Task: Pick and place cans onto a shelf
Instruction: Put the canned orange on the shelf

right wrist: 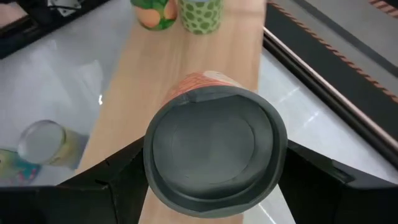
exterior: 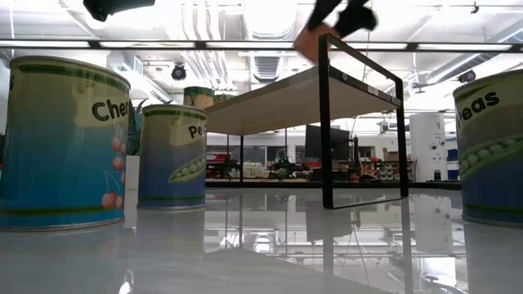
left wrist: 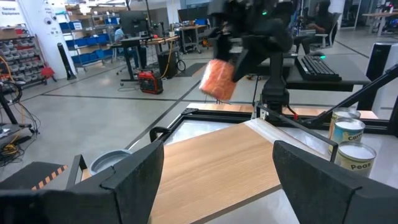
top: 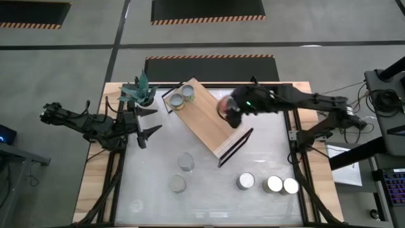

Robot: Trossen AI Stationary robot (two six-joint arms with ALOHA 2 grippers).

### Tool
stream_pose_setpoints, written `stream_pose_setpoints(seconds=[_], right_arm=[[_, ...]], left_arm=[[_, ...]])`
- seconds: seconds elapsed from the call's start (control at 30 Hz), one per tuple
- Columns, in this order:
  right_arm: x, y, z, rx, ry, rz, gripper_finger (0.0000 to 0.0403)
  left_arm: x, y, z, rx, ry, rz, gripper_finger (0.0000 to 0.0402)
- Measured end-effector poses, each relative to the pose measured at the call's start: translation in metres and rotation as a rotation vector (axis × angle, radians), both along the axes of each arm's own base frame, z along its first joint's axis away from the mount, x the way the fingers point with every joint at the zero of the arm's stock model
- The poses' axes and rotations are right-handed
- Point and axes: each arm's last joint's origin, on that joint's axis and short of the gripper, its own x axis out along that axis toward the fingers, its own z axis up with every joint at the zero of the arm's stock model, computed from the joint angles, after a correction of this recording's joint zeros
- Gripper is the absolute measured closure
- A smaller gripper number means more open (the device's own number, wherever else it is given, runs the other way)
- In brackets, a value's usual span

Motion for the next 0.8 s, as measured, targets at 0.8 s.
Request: stream_pose_setpoints(seconds=[0.8], right_arm=[[0.112,-0.061,-0.041,-0.015,0.286,0.165,0.0101]], left_arm=[[0.001,0.000,-0.002,-0.005,0.004,0.000,0.0119]])
